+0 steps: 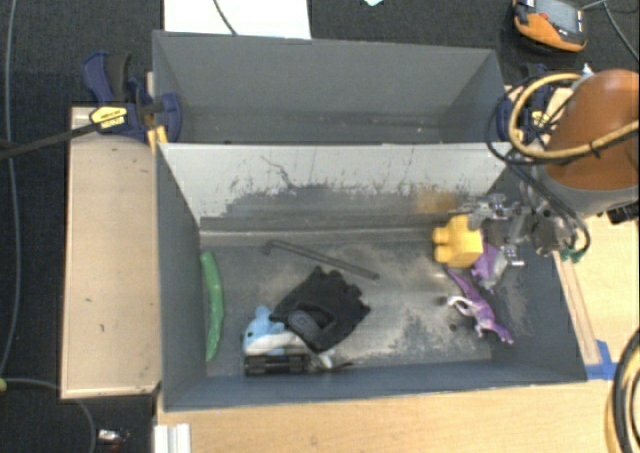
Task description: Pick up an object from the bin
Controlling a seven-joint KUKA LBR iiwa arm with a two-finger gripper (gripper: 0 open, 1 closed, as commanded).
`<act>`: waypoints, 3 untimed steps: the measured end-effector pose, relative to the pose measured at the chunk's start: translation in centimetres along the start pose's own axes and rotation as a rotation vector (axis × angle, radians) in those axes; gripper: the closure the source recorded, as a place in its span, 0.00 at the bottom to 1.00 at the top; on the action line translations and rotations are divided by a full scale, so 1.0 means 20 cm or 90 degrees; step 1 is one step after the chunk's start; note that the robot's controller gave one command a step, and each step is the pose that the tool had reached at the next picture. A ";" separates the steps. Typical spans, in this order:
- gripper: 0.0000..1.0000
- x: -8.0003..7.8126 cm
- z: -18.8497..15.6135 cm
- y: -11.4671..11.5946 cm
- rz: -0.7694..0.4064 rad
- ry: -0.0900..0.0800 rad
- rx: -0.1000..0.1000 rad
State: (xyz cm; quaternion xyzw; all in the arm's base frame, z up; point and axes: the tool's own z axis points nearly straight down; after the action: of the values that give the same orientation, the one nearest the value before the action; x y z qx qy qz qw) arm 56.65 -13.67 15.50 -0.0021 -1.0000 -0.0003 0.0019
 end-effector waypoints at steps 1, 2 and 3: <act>0.00 -0.01 -0.02 0.00 -0.003 -0.005 0.001; 0.00 -0.01 0.42 0.14 0.010 -0.015 0.000; 0.00 0.04 0.41 0.18 -0.058 -0.018 0.005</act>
Offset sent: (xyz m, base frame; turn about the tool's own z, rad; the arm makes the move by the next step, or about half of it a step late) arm -0.0018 0.0261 -0.0850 0.0171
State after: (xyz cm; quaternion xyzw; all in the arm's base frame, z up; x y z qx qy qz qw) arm 55.76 -9.97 7.35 0.0433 -0.9990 0.0033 -0.0121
